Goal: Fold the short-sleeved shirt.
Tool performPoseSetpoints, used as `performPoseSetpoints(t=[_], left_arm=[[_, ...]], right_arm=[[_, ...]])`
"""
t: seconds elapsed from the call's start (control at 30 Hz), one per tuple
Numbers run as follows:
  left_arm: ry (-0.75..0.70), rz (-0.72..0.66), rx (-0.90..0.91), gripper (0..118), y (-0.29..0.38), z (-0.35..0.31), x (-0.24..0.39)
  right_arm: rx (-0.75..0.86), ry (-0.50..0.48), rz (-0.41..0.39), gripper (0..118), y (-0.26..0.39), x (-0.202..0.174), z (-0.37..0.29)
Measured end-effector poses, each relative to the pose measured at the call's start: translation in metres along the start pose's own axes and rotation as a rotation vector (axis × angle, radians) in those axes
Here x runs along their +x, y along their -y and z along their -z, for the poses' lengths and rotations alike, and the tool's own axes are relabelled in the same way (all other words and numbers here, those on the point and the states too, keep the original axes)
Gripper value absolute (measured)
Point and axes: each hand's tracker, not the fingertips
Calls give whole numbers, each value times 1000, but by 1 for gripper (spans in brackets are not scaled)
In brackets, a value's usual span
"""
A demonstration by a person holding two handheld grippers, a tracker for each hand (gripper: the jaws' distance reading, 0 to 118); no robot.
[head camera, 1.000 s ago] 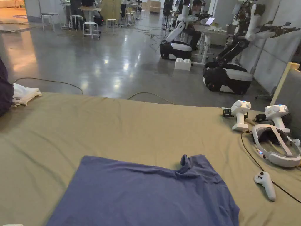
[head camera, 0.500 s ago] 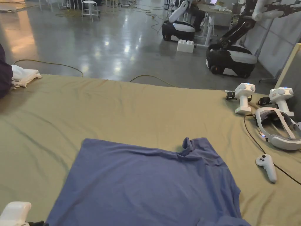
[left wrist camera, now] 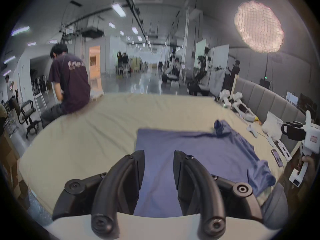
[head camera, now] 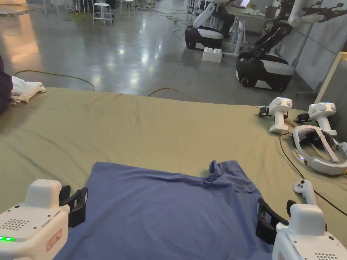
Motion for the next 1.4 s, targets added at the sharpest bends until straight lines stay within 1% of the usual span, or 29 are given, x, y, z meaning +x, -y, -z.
performPoseSetpoints(t=[0.1,0.13,0.17,0.2,0.23,0.27,0.3,0.33,0.37,0.4,0.47,0.57,0.73,0.8,0.83,0.9,0.97,1.1,1.13,1.23,1.3,1.4], left_arm=[[-43,42,87,38,-14,-1,17],[-51,50,112,36,-18,-2,21],[-50,54,136,33,-23,-2,26],[-52,55,156,25,-27,-3,30],[-44,55,165,16,-30,-3,32],[-46,56,183,6,-34,-4,35],[-48,54,198,6,-37,-4,37],[-40,46,207,3,-40,-4,38],[-38,33,221,1,-43,-5,39],[-45,16,244,0,-44,-7,39],[-45,3,261,0,-47,-8,37],[-54,-6,214,0,-48,-4,27],[-31,-42,-56,0,-26,2,-8],[-13,-55,-185,0,-6,2,-26],[-12,-56,-224,0,3,2,-34],[-23,-56,-363,0,22,3,-48],[-21,-72,-448,1,42,2,-60],[-36,-152,-587,6,75,5,-78],[-45,-173,-619,11,80,7,-81],[-33,-230,-694,39,98,19,-90],[-66,-239,-740,65,110,29,-92],[-114,-202,-822,65,131,47,-89]], right_arm=[[104,31,27,62,-14,-14,-1],[137,50,33,59,-18,-18,2],[161,65,36,51,-22,-21,2],[169,68,41,27,-25,-24,4],[171,71,47,11,-29,-26,5],[187,28,71,6,-31,-26,7],[192,-10,87,3,-33,-26,9],[193,-3,90,0,-34,-28,9],[190,11,80,0,-36,-32,11],[184,27,59,0,-37,-36,13],[188,24,43,0,-36,-39,14],[182,28,34,0,-34,-41,16],[152,23,50,0,-30,-36,21],[127,18,45,0,-25,-33,24],[108,11,41,0,-23,-33,26],[77,5,27,0,-16,-33,29],[49,-3,15,0,-10,-33,30],[4,-18,10,0,2,-34,33],[-5,-20,7,0,4,-35,33],[-37,-29,-5,0,10,-35,34],[-53,-32,-11,0,13,-35,35],[-85,-35,-20,0,17,-34,35]])
